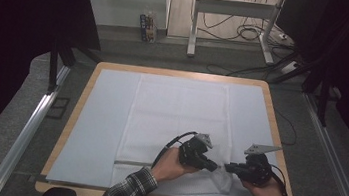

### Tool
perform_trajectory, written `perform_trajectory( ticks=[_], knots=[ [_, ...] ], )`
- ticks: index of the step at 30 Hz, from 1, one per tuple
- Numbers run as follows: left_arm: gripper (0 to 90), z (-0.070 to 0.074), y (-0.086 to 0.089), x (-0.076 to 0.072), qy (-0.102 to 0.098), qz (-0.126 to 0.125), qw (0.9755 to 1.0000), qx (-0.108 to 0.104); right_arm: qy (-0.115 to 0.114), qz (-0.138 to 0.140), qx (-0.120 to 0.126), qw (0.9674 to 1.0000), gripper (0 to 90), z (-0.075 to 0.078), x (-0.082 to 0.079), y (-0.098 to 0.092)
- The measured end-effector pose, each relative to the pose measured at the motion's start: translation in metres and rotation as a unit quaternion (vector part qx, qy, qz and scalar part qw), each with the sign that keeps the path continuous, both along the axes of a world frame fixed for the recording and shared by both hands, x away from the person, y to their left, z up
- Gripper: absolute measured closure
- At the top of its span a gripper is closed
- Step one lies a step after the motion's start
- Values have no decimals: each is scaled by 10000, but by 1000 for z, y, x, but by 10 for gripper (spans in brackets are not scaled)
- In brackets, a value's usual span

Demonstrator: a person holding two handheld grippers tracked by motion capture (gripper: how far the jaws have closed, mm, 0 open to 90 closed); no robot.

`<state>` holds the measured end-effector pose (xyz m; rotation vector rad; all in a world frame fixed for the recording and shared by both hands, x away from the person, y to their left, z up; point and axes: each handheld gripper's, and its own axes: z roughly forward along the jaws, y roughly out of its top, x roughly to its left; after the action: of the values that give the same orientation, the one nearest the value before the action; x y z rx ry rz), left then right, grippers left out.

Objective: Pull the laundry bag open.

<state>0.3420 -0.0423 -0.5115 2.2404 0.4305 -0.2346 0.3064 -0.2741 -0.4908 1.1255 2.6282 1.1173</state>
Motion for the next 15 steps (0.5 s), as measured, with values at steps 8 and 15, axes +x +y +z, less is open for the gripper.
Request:
perform_trajectory(
  ticks=[8,15],
  knots=[
    [873,3,9,-1,-40,60,9998,158,-36,-246,-244,9994,868,-3,-3,-3],
    [872,1,20,-3,-64,124,9997,219,-141,-301,-467,9984,868,-5,-4,-3]
  ],
)
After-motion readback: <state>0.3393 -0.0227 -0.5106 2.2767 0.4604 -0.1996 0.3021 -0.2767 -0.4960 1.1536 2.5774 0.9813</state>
